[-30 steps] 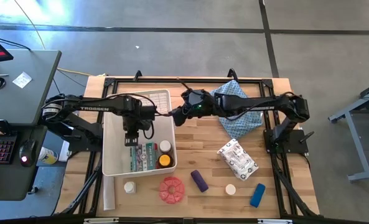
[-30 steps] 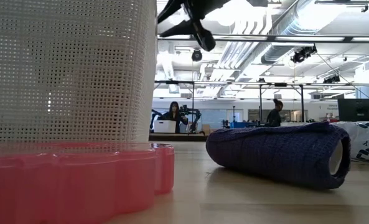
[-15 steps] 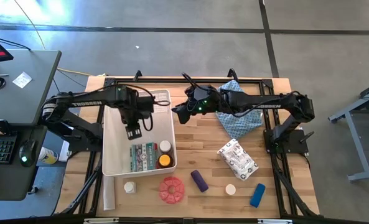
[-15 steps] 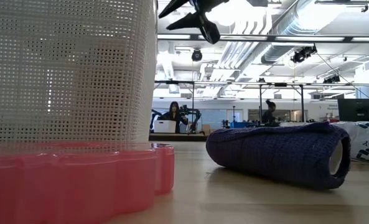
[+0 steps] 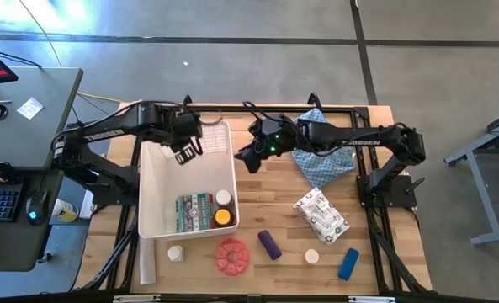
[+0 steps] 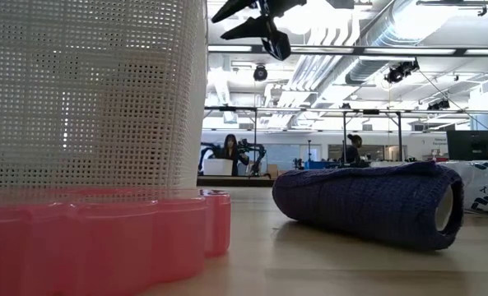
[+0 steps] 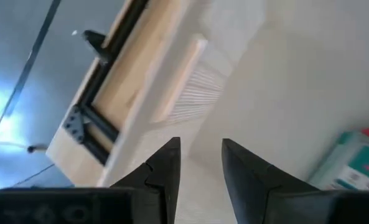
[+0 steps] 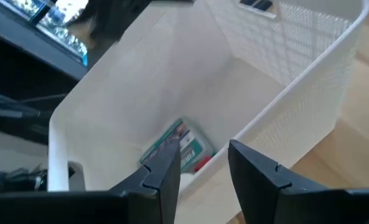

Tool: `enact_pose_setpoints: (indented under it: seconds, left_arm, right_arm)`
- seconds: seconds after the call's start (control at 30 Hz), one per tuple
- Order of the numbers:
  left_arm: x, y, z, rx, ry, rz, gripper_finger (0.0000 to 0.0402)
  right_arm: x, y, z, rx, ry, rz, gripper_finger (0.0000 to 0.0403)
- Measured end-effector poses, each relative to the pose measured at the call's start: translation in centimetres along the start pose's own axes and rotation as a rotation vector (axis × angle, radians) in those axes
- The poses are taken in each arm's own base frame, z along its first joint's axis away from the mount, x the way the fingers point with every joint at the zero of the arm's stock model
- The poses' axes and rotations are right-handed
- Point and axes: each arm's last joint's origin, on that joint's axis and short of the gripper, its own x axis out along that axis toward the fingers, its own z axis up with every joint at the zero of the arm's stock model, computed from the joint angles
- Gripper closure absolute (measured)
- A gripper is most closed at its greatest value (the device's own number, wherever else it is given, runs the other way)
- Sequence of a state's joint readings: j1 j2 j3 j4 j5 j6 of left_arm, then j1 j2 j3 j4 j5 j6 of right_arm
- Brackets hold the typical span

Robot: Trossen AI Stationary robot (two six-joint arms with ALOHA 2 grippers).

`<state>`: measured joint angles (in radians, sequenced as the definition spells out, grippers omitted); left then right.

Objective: Pick & place medical supplies in basket/bin
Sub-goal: Adjust the white bin

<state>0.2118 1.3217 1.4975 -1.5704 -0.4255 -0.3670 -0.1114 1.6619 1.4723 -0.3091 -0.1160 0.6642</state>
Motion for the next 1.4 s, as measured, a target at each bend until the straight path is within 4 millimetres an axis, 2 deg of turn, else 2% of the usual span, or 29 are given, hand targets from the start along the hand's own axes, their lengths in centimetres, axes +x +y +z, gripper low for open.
enact_pose_setpoints:
  seconds: [0.1, 0.2, 0.53, 0.7, 0.83, 1.0, 1.2, 1.4]
  left_arm:
    - [0.5, 1.2, 0.2, -0.02, 0.022, 0.011, 0.0247]
    - [1.0, 2.3, 0.5, -0.048, 0.053, 0.0, 0.0221]
    - [2.1, 4.9, 0.7, -0.055, 0.115, -0.044, 0.0059]
    - [2.3, 5.5, 0.7, -0.054, 0.127, -0.064, 0.0018]
    - [3.3, 6.5, 1.1, -0.09, 0.165, -0.066, 0.0025]
    - [4.5, 7.9, 1.4, -0.169, 0.219, -0.143, 0.007]
    - [6.2, 8.0, 0.8, -0.046, 0.28, -0.177, 0.0125]
    - [7.3, 7.6, 0.3, 0.073, 0.323, -0.171, 0.0163]
  right_arm:
    - [0.0, 0.1, -0.1, -0.013, 0.026, 0.032, 0.0277]
    - [0.0, 0.2, -0.1, -0.027, 0.047, 0.061, 0.0276]
    - [-0.1, 0.3, -0.3, -0.069, 0.087, 0.108, 0.0276]
    - [-0.1, 0.2, -0.4, -0.068, 0.096, 0.106, 0.0277]
    - [-0.1, 0.2, -0.3, -0.076, 0.094, 0.106, 0.0277]
    - [-0.1, 0.2, -0.3, -0.076, 0.094, 0.106, 0.0277]
    - [-0.1, 0.1, -0.4, -0.057, 0.106, 0.097, 0.0277]
    - [-0.1, 0.0, -0.5, -0.051, 0.108, 0.075, 0.0277]
